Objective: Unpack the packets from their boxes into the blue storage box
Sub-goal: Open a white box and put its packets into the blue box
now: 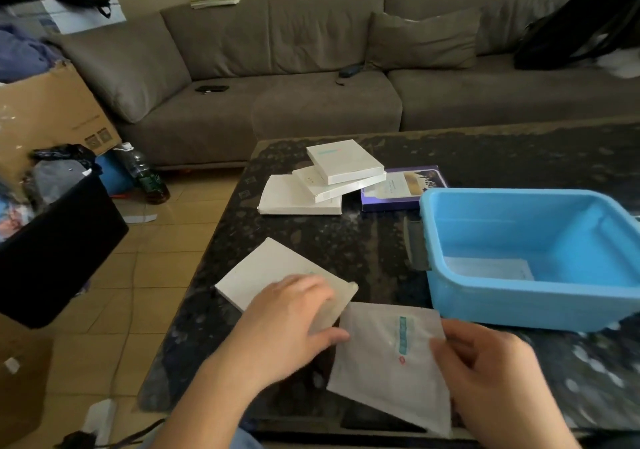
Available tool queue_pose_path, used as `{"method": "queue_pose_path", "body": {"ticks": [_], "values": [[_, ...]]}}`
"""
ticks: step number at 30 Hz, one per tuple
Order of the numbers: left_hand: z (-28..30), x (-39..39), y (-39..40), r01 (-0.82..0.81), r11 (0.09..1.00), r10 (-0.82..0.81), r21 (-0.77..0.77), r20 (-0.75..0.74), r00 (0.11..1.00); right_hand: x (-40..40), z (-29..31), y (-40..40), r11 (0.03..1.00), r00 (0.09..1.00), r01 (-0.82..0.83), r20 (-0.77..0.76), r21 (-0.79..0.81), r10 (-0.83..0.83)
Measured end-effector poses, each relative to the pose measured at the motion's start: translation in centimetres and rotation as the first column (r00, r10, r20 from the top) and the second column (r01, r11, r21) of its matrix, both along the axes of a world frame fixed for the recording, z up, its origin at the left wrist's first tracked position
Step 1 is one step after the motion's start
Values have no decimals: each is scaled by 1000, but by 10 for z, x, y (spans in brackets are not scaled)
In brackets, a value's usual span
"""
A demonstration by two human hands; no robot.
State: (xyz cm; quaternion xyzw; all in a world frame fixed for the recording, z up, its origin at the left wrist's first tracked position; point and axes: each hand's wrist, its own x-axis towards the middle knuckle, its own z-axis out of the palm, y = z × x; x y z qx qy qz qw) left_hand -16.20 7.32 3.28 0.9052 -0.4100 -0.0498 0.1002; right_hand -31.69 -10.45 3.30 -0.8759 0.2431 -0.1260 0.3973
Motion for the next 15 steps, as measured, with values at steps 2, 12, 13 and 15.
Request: {"method": "queue_pose_path", "body": {"ticks": [2, 12, 13, 15], "values": [[34, -2, -19, 74, 986, -92, -148, -120, 988, -7, 22, -13, 976, 998, -68, 4, -206, 70], [83, 1, -107, -403, 688, -317, -603, -750, 580, 30, 106, -83, 988, 876, 68, 465, 140, -126], [81, -1, -111, -524, 603, -323, -602, -784, 530, 29, 101, -85, 961, 873, 64, 453, 268, -184], [81, -8, -119, -667, 474, -355, -575, -818, 453, 27, 90, -79, 934, 948, -16, 302, 358, -99]]}}
